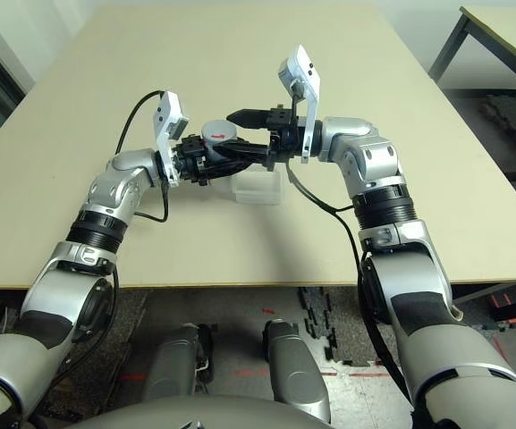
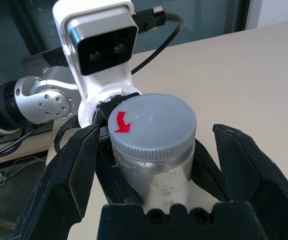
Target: Pour the medicine from the bottle into the box.
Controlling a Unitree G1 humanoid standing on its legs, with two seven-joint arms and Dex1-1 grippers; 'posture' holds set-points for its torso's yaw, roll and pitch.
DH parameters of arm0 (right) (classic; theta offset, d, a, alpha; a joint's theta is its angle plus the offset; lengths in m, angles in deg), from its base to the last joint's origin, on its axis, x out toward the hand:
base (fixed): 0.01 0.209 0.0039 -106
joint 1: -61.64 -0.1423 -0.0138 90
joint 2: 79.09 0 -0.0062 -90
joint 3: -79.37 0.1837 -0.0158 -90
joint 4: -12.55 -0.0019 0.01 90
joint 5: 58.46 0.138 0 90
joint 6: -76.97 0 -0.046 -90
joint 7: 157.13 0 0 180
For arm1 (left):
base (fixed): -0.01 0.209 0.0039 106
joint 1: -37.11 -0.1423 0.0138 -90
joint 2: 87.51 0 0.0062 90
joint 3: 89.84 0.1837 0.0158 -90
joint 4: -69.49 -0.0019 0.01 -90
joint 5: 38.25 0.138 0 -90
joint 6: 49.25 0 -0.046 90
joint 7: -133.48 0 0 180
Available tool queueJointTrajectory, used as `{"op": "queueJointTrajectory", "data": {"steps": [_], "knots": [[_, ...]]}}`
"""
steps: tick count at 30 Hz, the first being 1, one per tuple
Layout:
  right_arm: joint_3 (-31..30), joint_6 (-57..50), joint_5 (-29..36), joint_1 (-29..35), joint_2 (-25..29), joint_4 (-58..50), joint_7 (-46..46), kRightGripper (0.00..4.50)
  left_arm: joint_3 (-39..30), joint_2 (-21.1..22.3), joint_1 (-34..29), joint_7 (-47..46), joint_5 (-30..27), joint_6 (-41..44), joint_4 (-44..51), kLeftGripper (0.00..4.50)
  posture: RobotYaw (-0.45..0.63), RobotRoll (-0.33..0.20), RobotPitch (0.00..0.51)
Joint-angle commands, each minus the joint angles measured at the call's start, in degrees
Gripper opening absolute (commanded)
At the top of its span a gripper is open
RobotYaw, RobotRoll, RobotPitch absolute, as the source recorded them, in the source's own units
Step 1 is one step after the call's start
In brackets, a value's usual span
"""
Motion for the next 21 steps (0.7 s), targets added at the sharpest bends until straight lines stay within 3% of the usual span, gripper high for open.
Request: {"op": "queueJointTrajectory", "data": {"steps": [1, 12, 15, 19, 21], "knots": [[0.6, 1.0, -0.23, -1.26, -0.26, 0.87, 0.37, 4.5, 0.11, -0.29, 0.76, 0.36, 0.79, -0.54, -1.19, 2.65, -0.16, 0.0, 0.106], [1.0, 1.54, 0.18, -1.5, -0.78, 1.48, 1.0, 4.5, 0.21, -0.3, 0.48, 0.47, 0.88, -0.49, -1.04, 2.65, -0.16, 0.0, 0.107], [1.01, 1.62, 0.15, -1.41, -0.8, 1.52, 1.01, 3.91, 0.16, -0.26, 0.33, 0.35, 0.85, -0.35, -0.87, 2.65, -0.16, 0.0, 0.108], [0.94, 1.91, 0.1, -1.41, -0.76, 1.68, 0.71, 2.6, 0.18, -0.19, 0.09, 0.37, 0.79, -0.1, -0.6, 2.65, -0.16, 0.0, 0.109], [0.86, 2.08, 0.08, -1.44, -0.72, 1.76, 0.42, 2.58, 0.19, -0.17, 0.06, 0.38, 0.78, -0.07, -0.58, 2.65, -0.16, 0.0, 0.109]]}}
